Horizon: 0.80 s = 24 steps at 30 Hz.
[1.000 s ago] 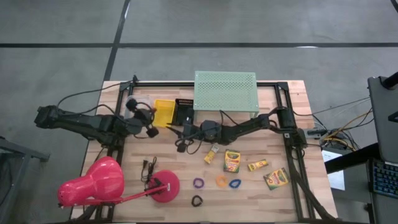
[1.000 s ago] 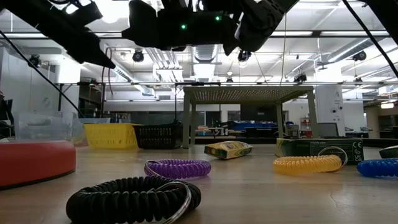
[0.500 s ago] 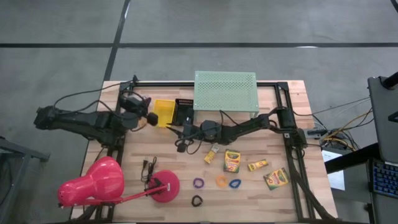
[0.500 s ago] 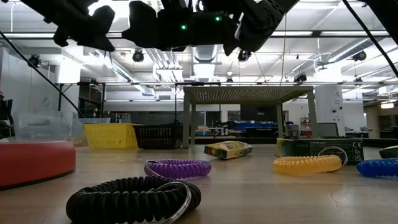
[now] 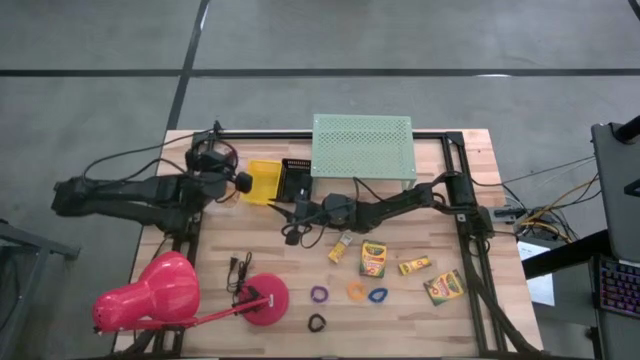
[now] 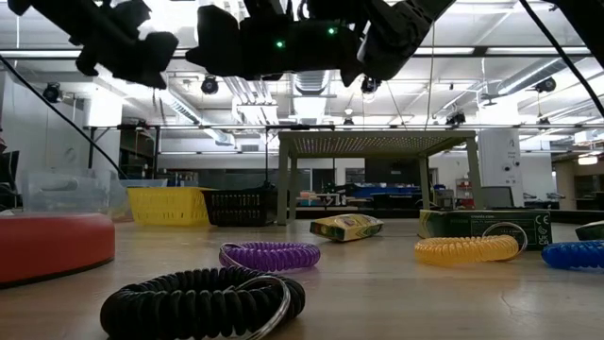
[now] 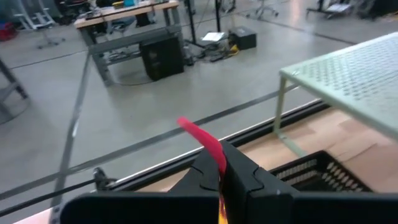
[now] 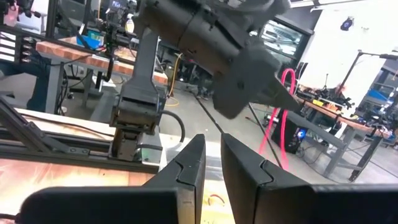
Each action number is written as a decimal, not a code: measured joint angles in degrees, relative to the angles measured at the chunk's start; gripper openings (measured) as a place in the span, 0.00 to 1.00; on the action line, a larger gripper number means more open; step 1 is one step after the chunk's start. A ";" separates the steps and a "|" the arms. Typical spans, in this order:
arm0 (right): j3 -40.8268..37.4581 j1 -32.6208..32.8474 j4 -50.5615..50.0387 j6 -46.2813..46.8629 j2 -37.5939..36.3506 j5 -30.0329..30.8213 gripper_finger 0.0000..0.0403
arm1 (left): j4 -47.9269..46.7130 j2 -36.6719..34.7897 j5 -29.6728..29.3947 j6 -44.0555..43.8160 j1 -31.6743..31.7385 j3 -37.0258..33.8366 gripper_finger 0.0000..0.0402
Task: Pick & Place Office Desk Supplies
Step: Put the red rubber band into the transparent bin
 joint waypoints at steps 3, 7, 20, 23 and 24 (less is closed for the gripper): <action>0.00 0.00 -0.49 -0.01 0.01 -0.01 0.12 | -0.14 -0.02 0.17 -0.01 1.64 -0.56 0.00; -0.03 -0.02 -1.24 -0.02 0.01 -0.01 0.12 | -0.75 -0.09 0.24 -0.01 4.06 -1.50 0.00; -0.03 -0.02 -1.29 -0.02 0.01 -0.02 0.12 | -5.92 -0.07 10.53 -5.62 12.03 -5.01 0.00; -0.03 -0.02 -1.27 -0.02 -0.01 0.00 0.12 | -9.41 -0.07 10.54 -6.51 13.64 -5.04 0.00; -0.03 -0.02 -1.37 -0.02 0.01 -0.02 0.12 | -10.27 -0.07 10.67 -7.15 14.11 -5.06 0.00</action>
